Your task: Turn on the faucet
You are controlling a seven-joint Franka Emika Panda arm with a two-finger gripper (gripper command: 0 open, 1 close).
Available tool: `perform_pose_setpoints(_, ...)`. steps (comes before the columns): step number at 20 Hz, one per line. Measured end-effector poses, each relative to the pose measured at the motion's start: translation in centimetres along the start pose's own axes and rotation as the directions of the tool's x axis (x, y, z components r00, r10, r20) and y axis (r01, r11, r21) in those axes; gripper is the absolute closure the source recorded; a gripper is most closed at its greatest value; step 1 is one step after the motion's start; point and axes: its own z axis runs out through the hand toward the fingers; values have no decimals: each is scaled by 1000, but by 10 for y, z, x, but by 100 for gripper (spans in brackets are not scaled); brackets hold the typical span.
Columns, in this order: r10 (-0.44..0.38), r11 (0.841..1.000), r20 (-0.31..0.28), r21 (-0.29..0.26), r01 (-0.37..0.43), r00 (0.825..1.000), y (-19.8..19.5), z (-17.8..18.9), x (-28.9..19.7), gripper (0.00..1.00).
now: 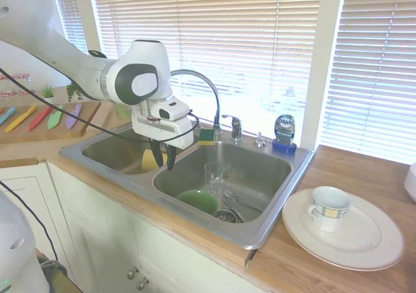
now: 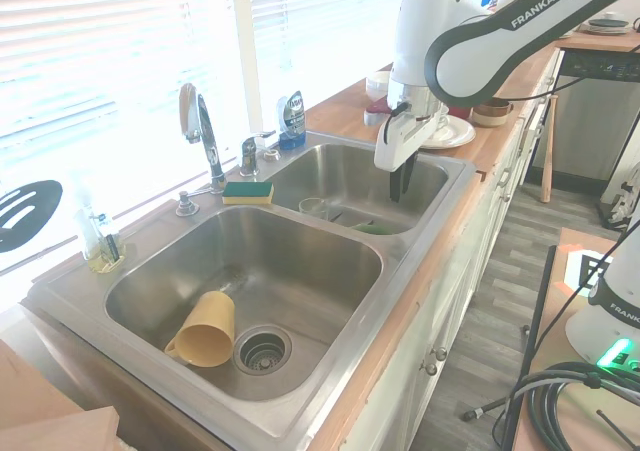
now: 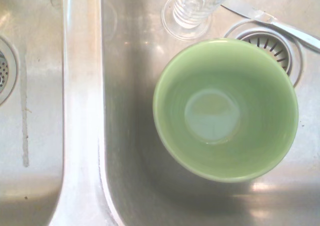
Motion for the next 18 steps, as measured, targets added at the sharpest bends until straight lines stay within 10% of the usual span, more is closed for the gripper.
perform_pose_setpoints(18, 20, 996, -88, 84, -12, 996, -106, -3, 83, 100)
